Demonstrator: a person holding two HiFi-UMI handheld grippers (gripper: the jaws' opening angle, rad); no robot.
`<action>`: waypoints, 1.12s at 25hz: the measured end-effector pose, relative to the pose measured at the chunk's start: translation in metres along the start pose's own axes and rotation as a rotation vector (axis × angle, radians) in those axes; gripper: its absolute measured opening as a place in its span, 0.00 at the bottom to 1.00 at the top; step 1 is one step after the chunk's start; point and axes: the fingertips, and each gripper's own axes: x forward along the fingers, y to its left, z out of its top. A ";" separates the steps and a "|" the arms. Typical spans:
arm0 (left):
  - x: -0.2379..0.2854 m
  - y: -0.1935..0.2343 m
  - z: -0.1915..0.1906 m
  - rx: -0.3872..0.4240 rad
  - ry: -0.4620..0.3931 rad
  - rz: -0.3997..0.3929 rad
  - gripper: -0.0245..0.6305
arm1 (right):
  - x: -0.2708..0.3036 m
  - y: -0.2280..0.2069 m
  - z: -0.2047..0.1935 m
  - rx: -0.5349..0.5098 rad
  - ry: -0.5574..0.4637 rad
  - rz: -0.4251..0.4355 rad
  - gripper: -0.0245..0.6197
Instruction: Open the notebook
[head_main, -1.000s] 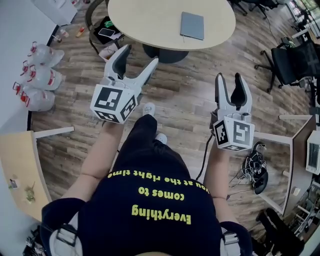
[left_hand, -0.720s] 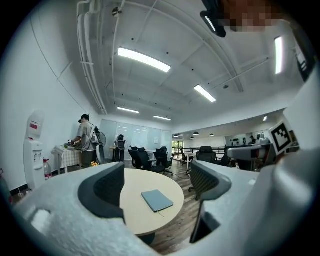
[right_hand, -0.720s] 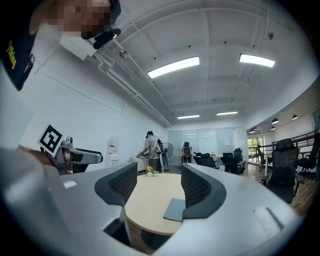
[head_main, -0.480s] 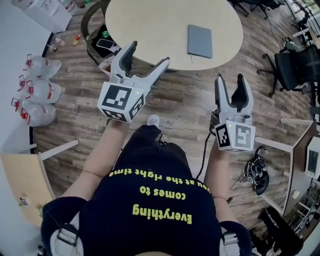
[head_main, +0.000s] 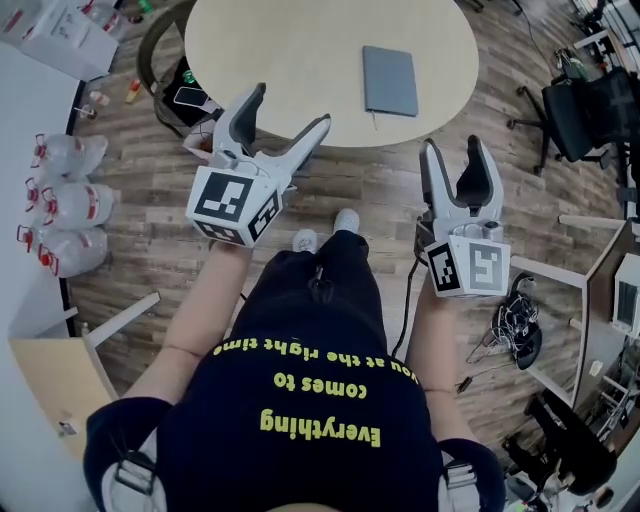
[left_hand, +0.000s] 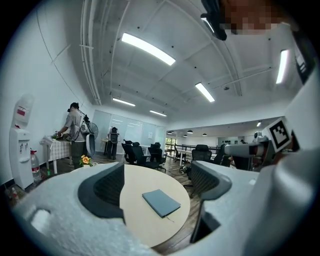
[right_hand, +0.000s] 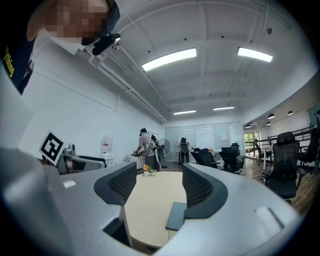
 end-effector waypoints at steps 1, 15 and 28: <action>0.004 0.003 -0.001 -0.002 0.002 0.003 0.68 | 0.004 -0.002 -0.002 0.000 0.005 0.002 0.48; 0.104 0.041 0.014 0.023 -0.006 0.104 0.68 | 0.118 -0.066 -0.003 0.024 0.000 0.139 0.50; 0.198 0.073 0.027 0.059 -0.006 0.227 0.68 | 0.220 -0.120 0.001 0.019 -0.002 0.297 0.51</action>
